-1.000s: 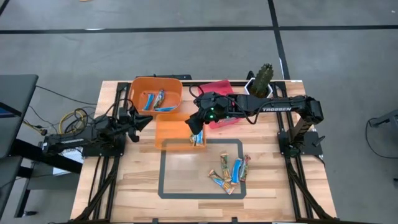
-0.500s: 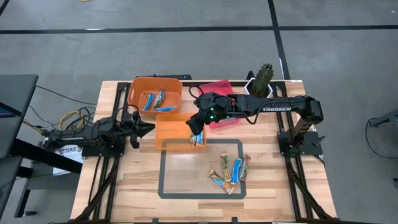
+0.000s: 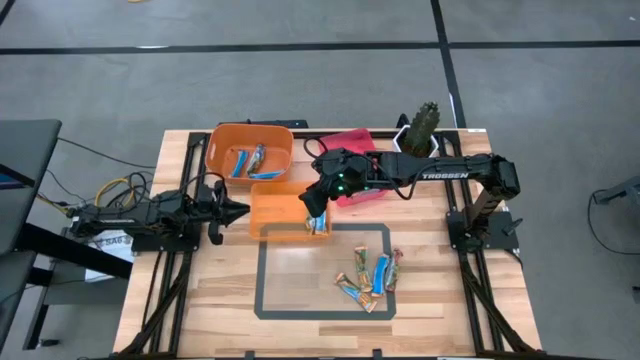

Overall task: Pick and place Granola Bars by type
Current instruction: Put the red granola bar into the red bin

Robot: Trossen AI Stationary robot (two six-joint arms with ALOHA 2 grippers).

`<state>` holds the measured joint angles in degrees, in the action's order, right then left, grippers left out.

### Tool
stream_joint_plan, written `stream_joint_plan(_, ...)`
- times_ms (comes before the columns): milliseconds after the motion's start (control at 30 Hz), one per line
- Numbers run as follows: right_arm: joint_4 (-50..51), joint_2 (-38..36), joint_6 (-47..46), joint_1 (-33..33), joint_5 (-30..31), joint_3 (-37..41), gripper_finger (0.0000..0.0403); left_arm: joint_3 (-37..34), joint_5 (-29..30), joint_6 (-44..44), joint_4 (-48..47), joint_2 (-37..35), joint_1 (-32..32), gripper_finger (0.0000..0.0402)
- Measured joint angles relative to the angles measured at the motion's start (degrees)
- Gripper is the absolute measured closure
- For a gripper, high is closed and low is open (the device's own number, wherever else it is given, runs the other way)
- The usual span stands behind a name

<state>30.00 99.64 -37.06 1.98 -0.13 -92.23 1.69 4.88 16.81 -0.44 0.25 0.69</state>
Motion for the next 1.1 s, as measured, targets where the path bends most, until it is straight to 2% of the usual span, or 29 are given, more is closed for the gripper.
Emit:
stream_joint_plan(267, 0.0, 0.0, 0.0, 0.0, 0.0, 0.0, 0.0225, 0.0, -5.7, -0.1, -0.6, 0.1, 0.0, 0.0358)
stream_joint_plan(667, 0.0, 0.0, 0.1, -1.7, -0.2, 0.0, 0.0225, 0.0, -4.6, 0.0, -0.7, 0.1, 0.0, 0.0358)
stream_joint_plan(1100, 3.0, 0.0, -1.9, -8.2, -5.8, 0.0, 0.0225, 0.0, -4.6, 0.0, -0.6, 0.1, 0.0, 0.0358)
